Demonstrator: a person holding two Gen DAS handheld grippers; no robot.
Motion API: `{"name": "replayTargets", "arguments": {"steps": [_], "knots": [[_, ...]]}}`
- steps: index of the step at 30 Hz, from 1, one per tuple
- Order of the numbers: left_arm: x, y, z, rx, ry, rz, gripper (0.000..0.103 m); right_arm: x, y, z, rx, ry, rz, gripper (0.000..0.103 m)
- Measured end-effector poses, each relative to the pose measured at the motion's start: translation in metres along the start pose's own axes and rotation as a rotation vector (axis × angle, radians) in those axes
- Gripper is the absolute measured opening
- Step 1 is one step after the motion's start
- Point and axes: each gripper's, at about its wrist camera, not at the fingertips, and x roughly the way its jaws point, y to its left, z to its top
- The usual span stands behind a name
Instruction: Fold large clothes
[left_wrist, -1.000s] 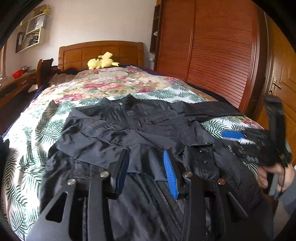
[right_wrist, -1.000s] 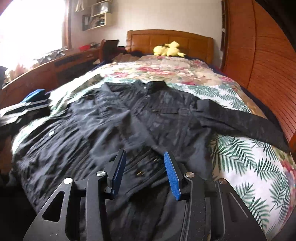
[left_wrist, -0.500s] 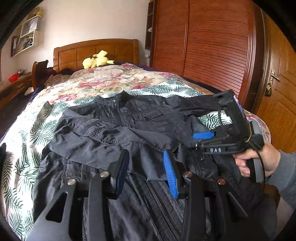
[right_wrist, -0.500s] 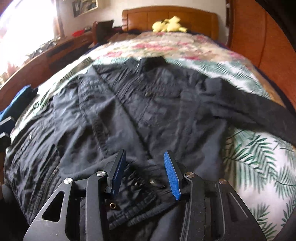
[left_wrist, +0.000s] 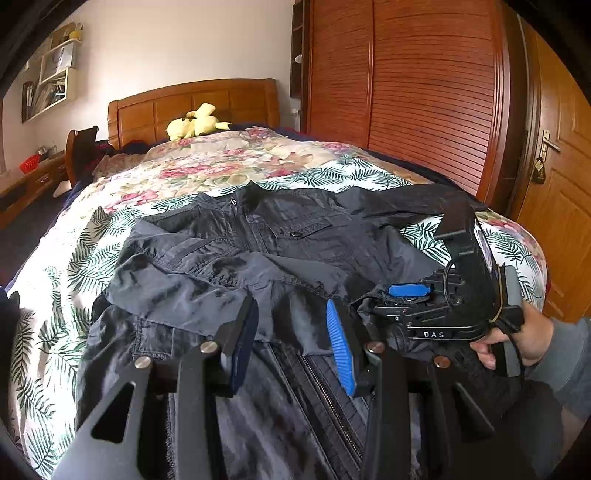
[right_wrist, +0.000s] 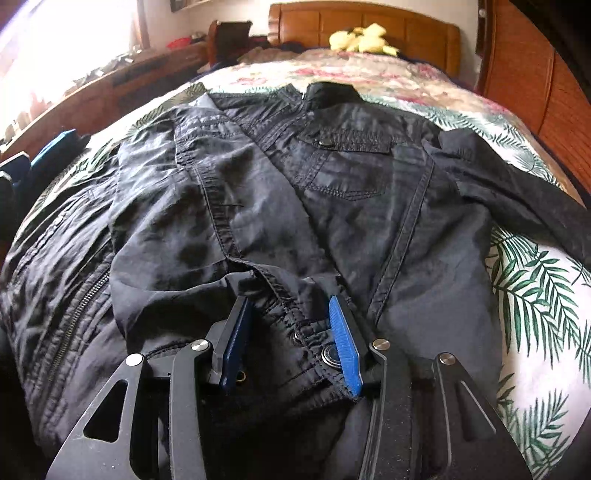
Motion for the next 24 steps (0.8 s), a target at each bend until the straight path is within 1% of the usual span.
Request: {"name": "replayTargets", "arguments": {"steps": [4,6,11,14,16,19,24], "knots": [[-0.002,0.001,0.003,-0.001,0.0,0.002,0.037,-0.002,0.001,-0.002,-0.002,-0.029,-0.011,0.044],[-0.002,0.002,0.005,-0.006,0.002,-0.002,0.037,-0.001,0.0,-0.002,0.003,-0.033,-0.005,0.044],[0.009,0.006,0.003,-0.001,0.02,0.018,0.037,-0.002,-0.003,-0.003,0.021,-0.041,0.018,0.044],[0.02,0.012,0.003,-0.026,0.032,-0.002,0.037,-0.002,-0.003,-0.004,0.02,-0.047,0.018,0.044],[0.027,0.014,0.003,-0.032,0.035,0.003,0.037,-0.002,-0.003,-0.005,0.021,-0.052,0.018,0.044],[0.04,0.018,0.003,-0.056,0.038,-0.025,0.037,-0.002,-0.003,-0.005,0.02,-0.053,0.017,0.044],[0.059,0.017,-0.001,-0.045,0.012,-0.056,0.037,-0.003,-0.003,-0.006,0.021,-0.052,0.017,0.044]]}}
